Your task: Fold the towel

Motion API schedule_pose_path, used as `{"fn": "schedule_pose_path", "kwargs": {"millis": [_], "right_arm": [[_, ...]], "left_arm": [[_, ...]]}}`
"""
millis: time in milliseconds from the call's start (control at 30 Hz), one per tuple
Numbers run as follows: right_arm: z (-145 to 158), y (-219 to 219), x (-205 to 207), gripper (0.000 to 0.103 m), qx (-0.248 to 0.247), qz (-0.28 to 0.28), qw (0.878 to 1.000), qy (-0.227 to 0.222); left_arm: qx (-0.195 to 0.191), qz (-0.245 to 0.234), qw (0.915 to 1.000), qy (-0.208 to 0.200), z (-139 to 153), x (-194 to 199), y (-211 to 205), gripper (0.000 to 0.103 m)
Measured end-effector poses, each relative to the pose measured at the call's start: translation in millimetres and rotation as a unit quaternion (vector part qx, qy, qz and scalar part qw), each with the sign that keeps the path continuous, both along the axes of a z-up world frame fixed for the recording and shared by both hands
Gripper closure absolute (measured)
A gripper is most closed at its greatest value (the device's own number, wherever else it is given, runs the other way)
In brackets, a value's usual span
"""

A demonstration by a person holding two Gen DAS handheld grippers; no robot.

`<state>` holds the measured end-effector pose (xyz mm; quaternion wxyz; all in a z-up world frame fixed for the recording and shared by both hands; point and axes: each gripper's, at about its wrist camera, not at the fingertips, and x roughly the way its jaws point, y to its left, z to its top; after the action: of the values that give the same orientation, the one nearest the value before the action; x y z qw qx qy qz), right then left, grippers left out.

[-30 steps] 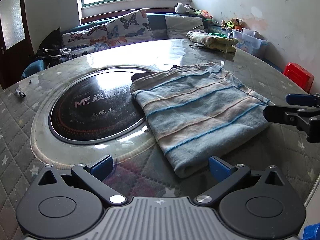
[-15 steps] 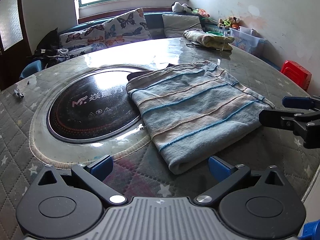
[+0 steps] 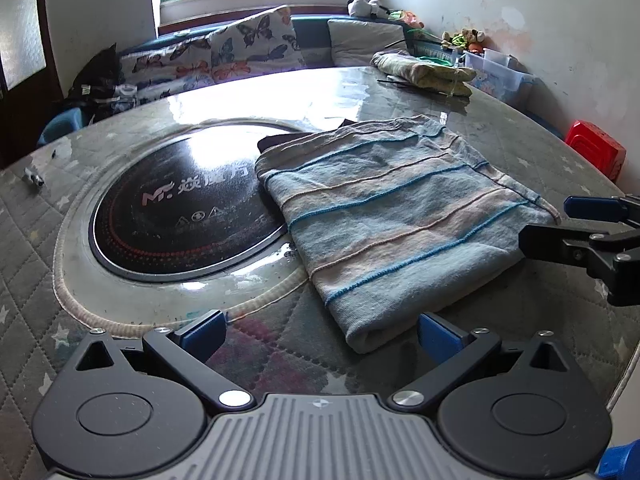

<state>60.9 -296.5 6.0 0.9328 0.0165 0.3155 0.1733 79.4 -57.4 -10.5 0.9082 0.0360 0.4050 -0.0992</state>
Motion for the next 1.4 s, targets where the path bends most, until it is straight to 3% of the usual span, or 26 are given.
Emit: {"fn": "schedule_pose_path", "kwargs": {"millis": [433,833,1033,1267,1400], "right_arm": [[1,-1,31,0.0,-0.006,-0.003,1.0,-0.002],[-3,-12,70,0.004,0.017,-0.005,1.0,0.02],[-5,-13,87,0.011,0.016,-0.006,1.0,0.023],[-15,-14,114,0.024,0.02,-0.01,0.999,0.044],[-22,-15,126,0.043,0.034,-0.012,0.998,0.061]], "left_arm": [[-0.008,0.014,0.9998,-0.007,7,18,8,0.0],[-0.069,-0.012,0.9974,-0.018,33,26,27,0.0],[-0.059,0.021,0.998,-0.012,27,51,33,0.003],[-0.057,0.035,0.9977,0.01,8,85,28,0.019],[-0.069,0.031,0.9969,0.02,2,94,27,0.02]]}}
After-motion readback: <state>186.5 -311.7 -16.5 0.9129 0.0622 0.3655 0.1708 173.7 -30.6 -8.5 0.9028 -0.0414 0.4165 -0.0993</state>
